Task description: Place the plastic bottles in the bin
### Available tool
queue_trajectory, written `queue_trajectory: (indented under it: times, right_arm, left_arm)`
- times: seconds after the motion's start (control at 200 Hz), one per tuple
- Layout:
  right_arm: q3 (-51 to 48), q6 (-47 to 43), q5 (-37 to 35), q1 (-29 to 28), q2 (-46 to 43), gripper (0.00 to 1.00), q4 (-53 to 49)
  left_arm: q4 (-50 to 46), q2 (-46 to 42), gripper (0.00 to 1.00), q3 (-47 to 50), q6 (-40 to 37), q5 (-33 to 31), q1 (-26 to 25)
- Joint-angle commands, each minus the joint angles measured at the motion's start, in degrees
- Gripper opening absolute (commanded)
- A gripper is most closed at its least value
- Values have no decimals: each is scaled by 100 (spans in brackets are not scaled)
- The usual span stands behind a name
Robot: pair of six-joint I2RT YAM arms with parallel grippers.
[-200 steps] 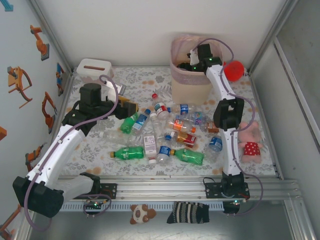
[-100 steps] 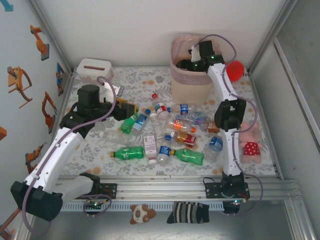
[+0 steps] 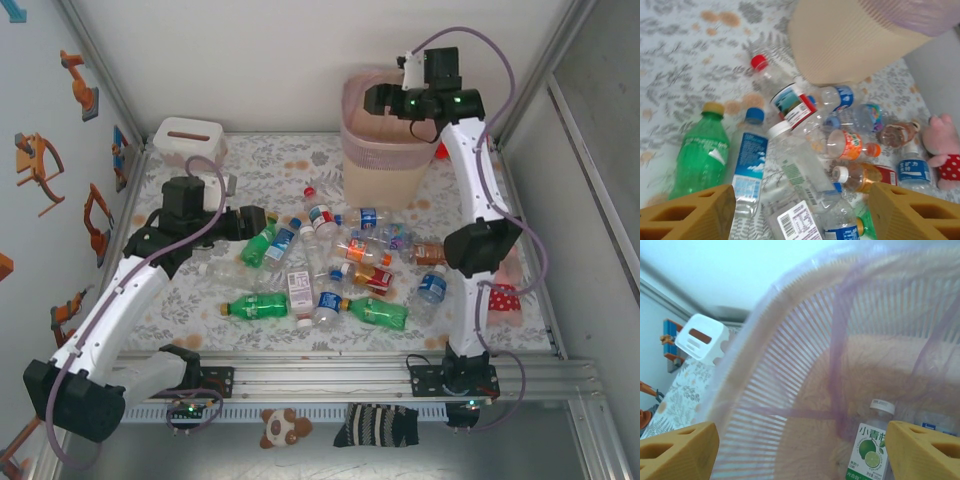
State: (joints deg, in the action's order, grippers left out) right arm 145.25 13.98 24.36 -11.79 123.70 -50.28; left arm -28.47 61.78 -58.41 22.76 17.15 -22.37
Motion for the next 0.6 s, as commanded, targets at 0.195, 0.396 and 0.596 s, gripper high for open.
queue_trajectory:
  times: [0.195,0.396,0.596]
  right_arm:
    - [-620,-124,-107,28,-1183,84,-9]
    - [-1508,-138,-168,28,-2006,83,172]
    - [-2415,-128,-273,24,-2793,83,349]
  left_arm:
    - [-1267,-327,73,189,2534,-1883,-13]
    - [-2573,-602,68,378,4305,-2797,-12]
    - [-2932,-1054,65,1008,5313,-2795,74]
